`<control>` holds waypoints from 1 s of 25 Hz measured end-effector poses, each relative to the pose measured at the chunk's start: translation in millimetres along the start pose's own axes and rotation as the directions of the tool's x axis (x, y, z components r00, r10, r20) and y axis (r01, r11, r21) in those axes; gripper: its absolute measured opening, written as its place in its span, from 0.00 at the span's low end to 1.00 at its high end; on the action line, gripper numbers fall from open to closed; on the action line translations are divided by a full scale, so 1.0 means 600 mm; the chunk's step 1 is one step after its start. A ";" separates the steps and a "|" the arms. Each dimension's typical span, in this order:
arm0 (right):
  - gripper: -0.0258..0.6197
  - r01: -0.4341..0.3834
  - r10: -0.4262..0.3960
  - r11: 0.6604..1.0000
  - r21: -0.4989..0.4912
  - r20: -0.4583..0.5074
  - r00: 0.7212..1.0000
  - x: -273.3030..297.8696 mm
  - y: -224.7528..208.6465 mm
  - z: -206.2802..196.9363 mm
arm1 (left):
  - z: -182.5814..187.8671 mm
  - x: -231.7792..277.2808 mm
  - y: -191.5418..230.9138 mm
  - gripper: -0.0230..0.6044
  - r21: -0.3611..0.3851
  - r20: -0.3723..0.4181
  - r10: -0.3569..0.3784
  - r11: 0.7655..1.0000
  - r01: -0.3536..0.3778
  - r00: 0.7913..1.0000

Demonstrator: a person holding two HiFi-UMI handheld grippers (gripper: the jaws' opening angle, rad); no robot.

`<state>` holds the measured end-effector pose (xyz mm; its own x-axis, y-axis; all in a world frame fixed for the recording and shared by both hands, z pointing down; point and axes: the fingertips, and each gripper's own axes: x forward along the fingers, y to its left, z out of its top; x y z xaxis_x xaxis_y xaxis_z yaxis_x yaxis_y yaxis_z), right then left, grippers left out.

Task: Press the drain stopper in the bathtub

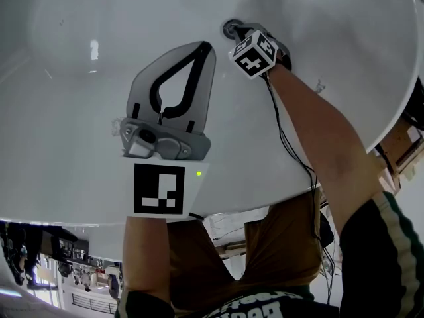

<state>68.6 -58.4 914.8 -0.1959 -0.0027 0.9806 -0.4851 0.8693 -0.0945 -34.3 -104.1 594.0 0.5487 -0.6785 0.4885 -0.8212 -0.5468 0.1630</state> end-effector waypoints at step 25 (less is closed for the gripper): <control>0.05 -0.016 0.006 0.997 0.075 0.133 0.991 -0.217 0.000 0.035 | 0.158 -0.043 -0.052 0.05 0.105 0.038 0.011 0.994 -0.015 0.999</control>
<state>76.1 -68.3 783.3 -0.3100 -0.0634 0.9486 -0.5442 0.8300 -0.1224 -8.3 -116.1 495.0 0.5449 -0.7026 0.4576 -0.8086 -0.5848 0.0650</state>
